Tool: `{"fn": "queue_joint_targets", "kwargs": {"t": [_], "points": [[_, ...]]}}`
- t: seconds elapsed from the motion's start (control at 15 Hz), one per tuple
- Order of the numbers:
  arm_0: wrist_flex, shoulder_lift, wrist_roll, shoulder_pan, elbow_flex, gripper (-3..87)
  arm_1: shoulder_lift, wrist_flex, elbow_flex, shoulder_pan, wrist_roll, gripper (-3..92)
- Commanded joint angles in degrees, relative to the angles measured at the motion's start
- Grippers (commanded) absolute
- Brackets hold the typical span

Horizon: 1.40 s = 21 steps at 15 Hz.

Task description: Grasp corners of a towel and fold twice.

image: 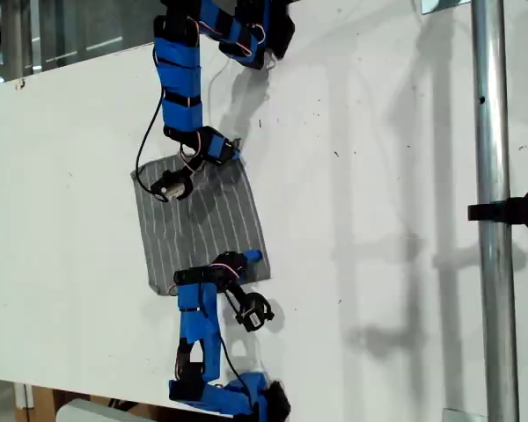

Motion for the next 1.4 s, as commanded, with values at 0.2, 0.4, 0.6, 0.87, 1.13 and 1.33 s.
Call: {"fn": "queue_joint_targets", "kwargs": {"t": [0.2, 0.4, 0.6, 0.87, 1.13, 1.33], "points": [[-0.1, 3.9, -1.1, 1.5, 0.9, -3.0, 4.8, 1.3, 0.5, 0.3, 0.8, -0.2], [5.6, 14.2, -3.3, 5.0, 0.1, -3.0, 20.2, 13.0, -0.5, -5.8, 6.0, -0.2], [9.4, 23.9, -11.7, 16.4, -0.3, -3.0, 33.5, 24.2, -5.4, -25.2, 19.2, -0.2], [7.1, 26.7, -18.2, 20.7, 5.4, -2.9, 33.0, 25.0, -6.0, -28.3, 23.6, -0.2], [1.9, 25.1, 2.0, -6.8, 5.2, -2.9, 28.5, 20.0, -4.3, 4.9, 4.1, -0.2], [7.1, 13.5, 11.1, -19.8, -13.5, -2.9, 26.3, 13.1, -6.1, 20.6, -3.5, -0.2]]}}
